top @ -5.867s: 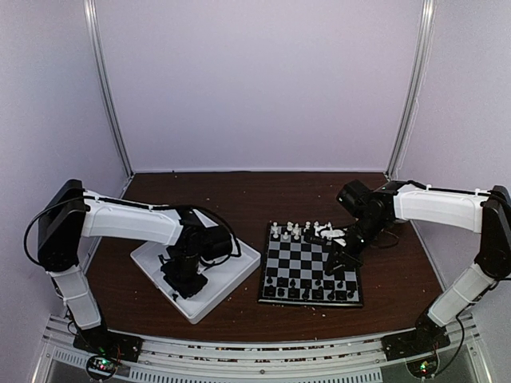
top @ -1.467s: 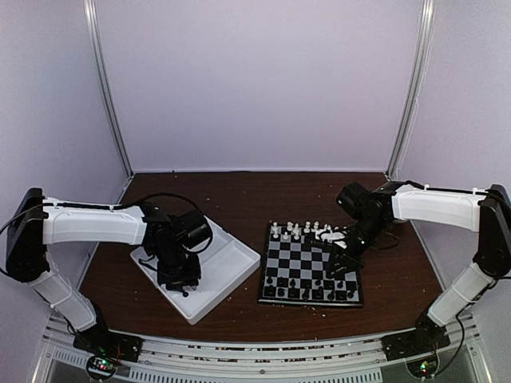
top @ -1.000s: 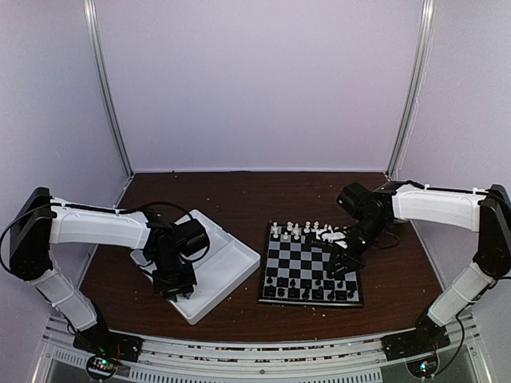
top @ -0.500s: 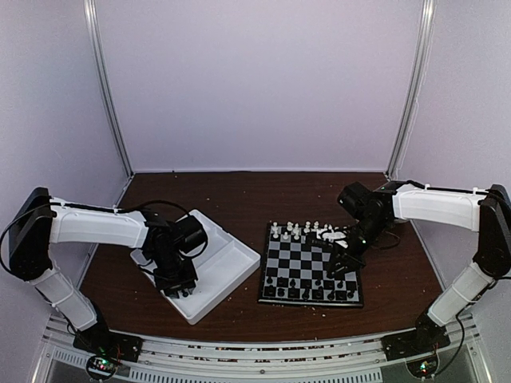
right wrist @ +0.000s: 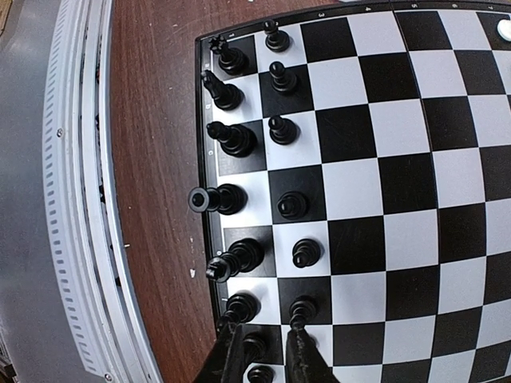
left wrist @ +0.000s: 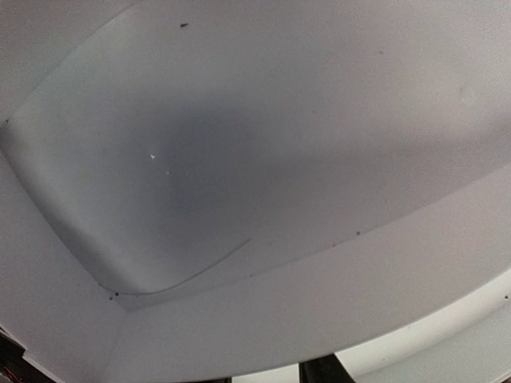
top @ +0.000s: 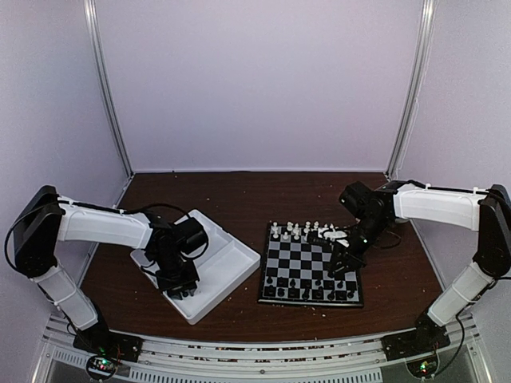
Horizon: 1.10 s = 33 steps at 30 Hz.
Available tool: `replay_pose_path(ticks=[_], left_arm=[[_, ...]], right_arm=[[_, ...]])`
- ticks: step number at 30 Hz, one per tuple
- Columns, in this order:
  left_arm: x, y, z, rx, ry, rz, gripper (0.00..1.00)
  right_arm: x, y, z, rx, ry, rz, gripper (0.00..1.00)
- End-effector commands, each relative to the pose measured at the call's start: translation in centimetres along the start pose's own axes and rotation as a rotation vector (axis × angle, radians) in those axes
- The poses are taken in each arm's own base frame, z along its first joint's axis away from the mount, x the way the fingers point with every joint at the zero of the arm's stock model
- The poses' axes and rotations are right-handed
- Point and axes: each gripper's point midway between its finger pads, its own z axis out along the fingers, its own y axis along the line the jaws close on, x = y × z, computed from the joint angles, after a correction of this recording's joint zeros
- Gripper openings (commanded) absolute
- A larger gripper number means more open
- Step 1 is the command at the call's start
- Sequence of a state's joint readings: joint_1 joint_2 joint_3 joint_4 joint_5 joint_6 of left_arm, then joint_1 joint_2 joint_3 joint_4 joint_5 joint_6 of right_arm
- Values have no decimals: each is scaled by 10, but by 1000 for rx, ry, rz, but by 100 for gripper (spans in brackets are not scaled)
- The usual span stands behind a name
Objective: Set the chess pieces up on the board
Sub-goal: Pick up the pawn from the storage box.
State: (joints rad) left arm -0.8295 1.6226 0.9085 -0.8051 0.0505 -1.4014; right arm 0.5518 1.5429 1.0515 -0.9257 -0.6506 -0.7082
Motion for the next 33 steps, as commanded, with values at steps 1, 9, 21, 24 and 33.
replay_pose_path(ticks=[1, 9, 21, 24, 33], left_arm=[[-4, 1, 6, 19, 2, -21, 28], [-12, -1, 11, -5, -1, 25, 21], [-13, 27, 10, -114, -30, 149, 9], [-9, 28, 8, -117, -42, 204, 7], [-7, 3, 16, -214, -40, 531, 13]], right_arm=[[5, 4, -2, -8, -3, 5, 21], [7, 3, -3, -4, -3, 12, 21], [8, 2, -3, -4, -4, 21, 21], [7, 1, -3, -7, -5, 21, 21], [7, 2, -1, -28, 4, 32, 21]])
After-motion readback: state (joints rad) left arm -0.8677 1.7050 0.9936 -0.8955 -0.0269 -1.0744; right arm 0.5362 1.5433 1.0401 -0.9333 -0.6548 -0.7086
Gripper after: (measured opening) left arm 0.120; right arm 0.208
